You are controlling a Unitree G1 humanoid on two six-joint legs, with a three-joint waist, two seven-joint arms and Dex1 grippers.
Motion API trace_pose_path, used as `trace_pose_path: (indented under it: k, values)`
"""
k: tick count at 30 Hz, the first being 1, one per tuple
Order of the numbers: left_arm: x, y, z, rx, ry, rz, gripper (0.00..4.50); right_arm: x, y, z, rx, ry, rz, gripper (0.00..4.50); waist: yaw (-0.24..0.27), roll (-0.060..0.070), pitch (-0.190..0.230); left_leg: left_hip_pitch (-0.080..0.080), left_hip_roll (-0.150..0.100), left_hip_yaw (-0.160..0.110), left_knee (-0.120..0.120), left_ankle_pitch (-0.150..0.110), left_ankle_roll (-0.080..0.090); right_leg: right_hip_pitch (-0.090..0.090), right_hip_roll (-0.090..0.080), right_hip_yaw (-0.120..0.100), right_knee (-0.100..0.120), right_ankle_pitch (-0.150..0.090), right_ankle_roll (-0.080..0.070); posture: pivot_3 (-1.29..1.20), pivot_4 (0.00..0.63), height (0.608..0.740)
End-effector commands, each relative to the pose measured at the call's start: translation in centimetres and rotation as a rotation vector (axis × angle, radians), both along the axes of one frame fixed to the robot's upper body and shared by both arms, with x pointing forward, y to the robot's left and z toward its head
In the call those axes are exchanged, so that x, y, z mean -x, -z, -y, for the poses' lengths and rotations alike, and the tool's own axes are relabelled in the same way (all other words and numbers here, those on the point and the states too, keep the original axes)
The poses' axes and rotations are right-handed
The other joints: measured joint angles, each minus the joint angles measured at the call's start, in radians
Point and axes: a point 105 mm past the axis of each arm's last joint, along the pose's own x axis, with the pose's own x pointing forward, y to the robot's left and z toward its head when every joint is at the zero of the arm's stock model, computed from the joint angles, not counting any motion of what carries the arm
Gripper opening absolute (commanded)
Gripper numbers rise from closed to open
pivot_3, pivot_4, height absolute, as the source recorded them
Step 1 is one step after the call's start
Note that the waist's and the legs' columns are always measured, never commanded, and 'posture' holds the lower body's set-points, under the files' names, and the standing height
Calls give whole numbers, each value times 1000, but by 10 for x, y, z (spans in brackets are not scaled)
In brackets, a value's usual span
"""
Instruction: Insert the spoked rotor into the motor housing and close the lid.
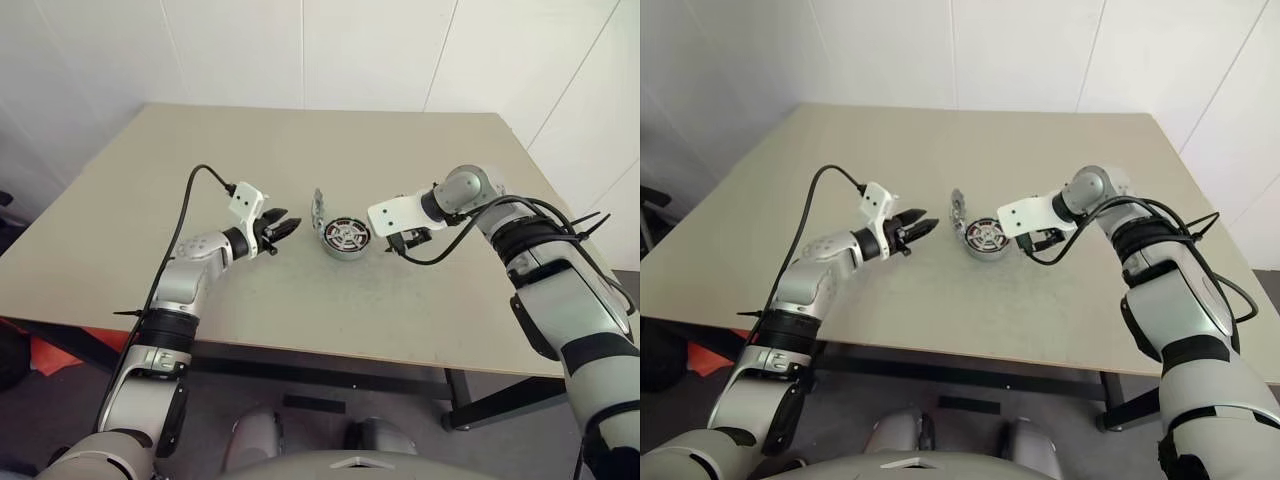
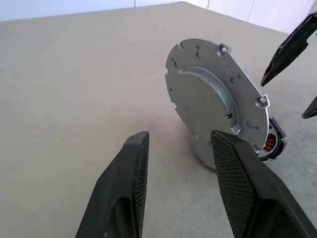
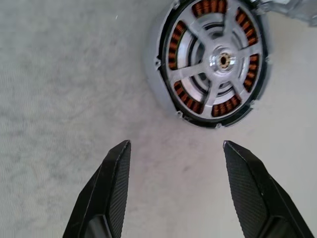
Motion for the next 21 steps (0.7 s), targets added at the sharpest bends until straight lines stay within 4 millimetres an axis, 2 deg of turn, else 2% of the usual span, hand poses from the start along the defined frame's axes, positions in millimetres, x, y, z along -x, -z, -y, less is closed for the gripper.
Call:
trace_pose_path:
  k: [1, 12, 21]
  values:
    - [0, -13, -3, 3, -12, 58, 2092, -7, -17, -11, 24, -73, 82, 3172, -7, 0, 0, 0, 0, 0, 0, 0, 0, 0, 0, 0, 0, 0, 0, 0, 0, 740]
    - [3, -6, -9, -4, -36, 41, 2092, 3, -17, -34, 35, -234, 63, 3172, -17, 0, 0, -5, 1, 0, 2, 0, 1, -5, 0, 0, 2, 0, -1, 0, 0, 740]
    - [4, -5, -11, -8, -44, 43, 2092, 6, 5, -35, 34, -203, 16, 3172, -17, 0, 0, -5, 1, 0, 4, 0, 1, -5, 0, 0, 3, 0, -1, 0, 0, 740]
